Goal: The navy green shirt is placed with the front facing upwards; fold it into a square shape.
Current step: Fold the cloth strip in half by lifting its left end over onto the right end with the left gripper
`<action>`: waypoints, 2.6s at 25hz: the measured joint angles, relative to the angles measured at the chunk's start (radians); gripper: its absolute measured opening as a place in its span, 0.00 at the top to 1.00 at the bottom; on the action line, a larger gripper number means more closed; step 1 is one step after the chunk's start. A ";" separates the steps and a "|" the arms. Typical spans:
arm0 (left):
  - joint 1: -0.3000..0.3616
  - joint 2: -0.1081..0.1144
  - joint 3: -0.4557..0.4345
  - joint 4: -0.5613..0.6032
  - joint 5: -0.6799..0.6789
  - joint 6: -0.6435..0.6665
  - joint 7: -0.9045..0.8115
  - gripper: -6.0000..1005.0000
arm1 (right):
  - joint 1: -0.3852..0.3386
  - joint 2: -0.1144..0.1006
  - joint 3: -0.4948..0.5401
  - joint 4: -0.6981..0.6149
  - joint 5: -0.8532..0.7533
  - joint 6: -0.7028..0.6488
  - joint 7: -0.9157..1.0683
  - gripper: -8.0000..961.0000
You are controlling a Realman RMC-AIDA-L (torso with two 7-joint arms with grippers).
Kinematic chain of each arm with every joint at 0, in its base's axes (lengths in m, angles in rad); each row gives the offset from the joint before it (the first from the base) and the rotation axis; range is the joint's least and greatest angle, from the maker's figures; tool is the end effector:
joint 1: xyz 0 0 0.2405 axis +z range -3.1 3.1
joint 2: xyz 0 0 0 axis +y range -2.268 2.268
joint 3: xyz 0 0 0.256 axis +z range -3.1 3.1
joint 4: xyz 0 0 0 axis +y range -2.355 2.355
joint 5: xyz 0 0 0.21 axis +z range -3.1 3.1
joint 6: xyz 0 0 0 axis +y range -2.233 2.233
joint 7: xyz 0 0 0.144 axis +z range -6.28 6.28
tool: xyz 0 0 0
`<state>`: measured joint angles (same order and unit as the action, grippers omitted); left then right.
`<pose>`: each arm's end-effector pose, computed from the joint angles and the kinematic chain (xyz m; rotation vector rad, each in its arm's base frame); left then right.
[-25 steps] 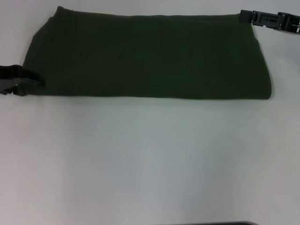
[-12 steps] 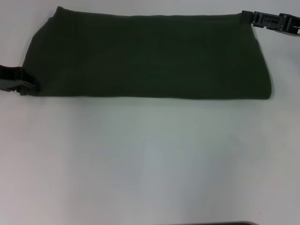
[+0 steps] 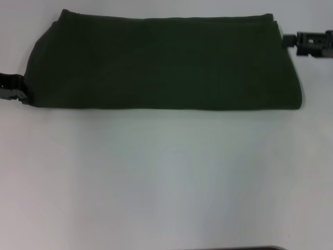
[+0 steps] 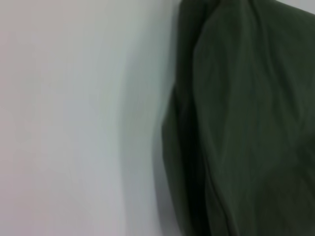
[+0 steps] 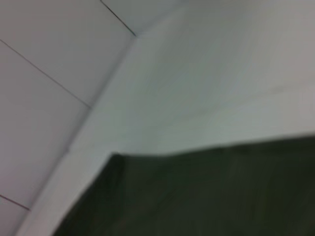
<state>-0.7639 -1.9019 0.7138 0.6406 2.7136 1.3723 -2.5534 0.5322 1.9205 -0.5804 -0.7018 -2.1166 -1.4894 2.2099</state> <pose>-0.3073 0.3915 0.0622 -2.0956 -1.7250 0.1888 0.3086 0.3557 0.0829 -2.2103 1.6182 0.6488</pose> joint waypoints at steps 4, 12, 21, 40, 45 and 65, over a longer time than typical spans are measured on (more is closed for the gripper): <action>0.002 0.000 0.001 0.022 0.000 0.035 0.016 0.91 | 0.011 -0.033 0.000 0.000 -0.121 -0.020 0.098 0.05; -0.003 0.001 0.003 0.030 0.002 0.050 0.019 0.97 | 0.020 -0.035 -0.003 -0.001 -0.240 -0.065 0.114 0.05; -0.007 -0.005 0.005 0.039 0.002 0.051 0.019 0.97 | 0.028 -0.012 -0.003 0.006 -0.283 -0.014 0.137 0.05; -0.009 -0.008 0.006 0.040 0.009 0.052 0.011 0.96 | 0.033 -0.002 -0.048 0.003 -0.333 0.009 0.158 0.17; -0.009 -0.007 0.006 0.041 0.009 0.046 0.010 0.96 | 0.025 -0.011 -0.041 0.002 -0.336 0.011 0.165 0.16; -0.009 -0.009 0.006 0.042 0.009 0.038 0.008 0.96 | 0.067 0.032 -0.063 0.053 -0.336 0.088 0.166 0.22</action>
<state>-0.7726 -1.9111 0.7194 0.6822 2.7228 1.4106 -2.5458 0.5991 1.9520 -0.6437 -0.6488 -2.4528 -1.4012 2.3760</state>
